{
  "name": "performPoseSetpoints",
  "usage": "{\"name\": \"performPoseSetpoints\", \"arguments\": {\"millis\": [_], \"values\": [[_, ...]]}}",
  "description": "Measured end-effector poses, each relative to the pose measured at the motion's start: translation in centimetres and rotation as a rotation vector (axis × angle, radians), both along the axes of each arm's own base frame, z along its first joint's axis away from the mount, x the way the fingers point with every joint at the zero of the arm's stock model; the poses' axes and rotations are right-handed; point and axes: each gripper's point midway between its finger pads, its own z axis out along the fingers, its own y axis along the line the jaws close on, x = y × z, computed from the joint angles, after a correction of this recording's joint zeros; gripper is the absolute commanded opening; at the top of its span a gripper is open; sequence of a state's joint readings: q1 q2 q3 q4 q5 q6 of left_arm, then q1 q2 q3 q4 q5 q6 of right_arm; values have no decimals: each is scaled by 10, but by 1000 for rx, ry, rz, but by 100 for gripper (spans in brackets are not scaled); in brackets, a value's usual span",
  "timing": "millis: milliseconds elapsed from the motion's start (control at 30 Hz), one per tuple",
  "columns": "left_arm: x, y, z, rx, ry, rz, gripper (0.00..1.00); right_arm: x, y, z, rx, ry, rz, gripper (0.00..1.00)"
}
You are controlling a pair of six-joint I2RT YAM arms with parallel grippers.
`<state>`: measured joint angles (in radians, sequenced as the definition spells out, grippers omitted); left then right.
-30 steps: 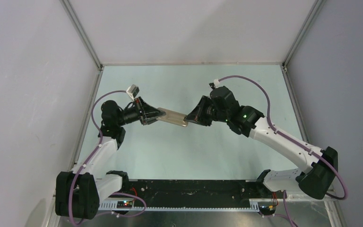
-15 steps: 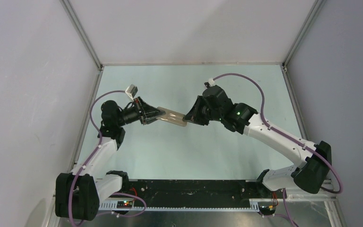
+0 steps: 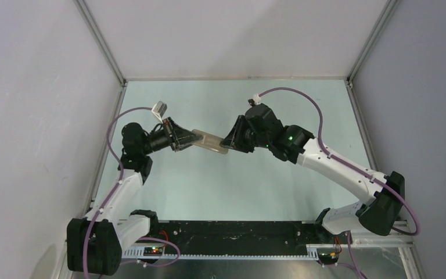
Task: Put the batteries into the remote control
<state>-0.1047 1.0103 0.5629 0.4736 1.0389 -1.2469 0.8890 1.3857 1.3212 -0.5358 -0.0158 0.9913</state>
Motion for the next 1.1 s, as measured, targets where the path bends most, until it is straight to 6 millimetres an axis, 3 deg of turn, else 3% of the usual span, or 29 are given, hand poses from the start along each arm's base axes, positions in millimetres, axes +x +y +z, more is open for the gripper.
{"name": "performPoseSetpoints", "arguments": {"millis": [367, 600, 967, 1033, 1067, 1100], "values": [[2, -7, 0, -4, 13, -31, 0, -4, -8, 14, 20, -15, -19, 47], [7, -12, 2, -26, 77, -59, 0, -4, -13, 25, 50, -20, -30, 50], [13, -12, 8, -60, 129, -57, 0, -11, -28, 20, 17, 14, -42, 53], [14, -12, 11, -64, 124, -60, 0, -12, -29, 22, 20, 11, -43, 61], [13, -12, 12, -66, 125, -63, 0, -12, -30, 23, 21, 7, -46, 75], [13, -12, 13, -67, 124, -64, 0, -12, -31, 25, 24, 5, -48, 83]]}}
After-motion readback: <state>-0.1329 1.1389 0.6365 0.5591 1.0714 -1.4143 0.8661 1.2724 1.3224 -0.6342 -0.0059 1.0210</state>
